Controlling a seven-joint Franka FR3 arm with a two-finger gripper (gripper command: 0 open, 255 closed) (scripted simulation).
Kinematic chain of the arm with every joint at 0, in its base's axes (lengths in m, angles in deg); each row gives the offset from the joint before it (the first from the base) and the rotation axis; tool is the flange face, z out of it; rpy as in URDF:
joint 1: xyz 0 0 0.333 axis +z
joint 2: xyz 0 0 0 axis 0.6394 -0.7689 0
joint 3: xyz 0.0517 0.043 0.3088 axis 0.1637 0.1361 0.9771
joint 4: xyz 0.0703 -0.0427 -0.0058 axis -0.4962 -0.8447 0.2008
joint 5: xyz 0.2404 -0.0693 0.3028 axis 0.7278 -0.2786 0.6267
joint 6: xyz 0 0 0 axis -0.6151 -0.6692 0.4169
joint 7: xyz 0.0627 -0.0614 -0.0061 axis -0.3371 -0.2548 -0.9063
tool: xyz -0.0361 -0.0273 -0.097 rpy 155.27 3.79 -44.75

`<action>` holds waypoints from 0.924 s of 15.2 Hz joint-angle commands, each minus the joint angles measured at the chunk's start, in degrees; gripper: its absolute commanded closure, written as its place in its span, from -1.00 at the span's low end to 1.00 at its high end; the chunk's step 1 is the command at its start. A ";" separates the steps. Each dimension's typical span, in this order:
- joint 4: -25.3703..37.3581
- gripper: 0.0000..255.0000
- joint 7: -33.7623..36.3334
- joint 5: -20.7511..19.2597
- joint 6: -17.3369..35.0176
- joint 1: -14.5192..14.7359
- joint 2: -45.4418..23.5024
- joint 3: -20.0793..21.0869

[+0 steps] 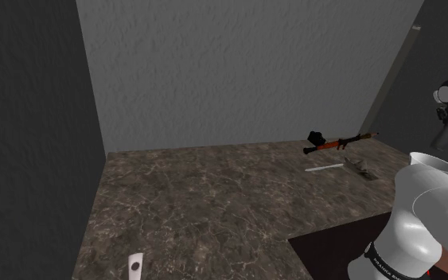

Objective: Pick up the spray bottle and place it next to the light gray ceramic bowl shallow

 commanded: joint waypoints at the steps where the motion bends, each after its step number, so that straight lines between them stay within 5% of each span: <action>1: -0.80 1.00 0.71 -0.74 0.90 0.13 0.34 -0.62; 14: -5.78 1.00 6.25 -6.55 6.69 1.80 2.91 -5.54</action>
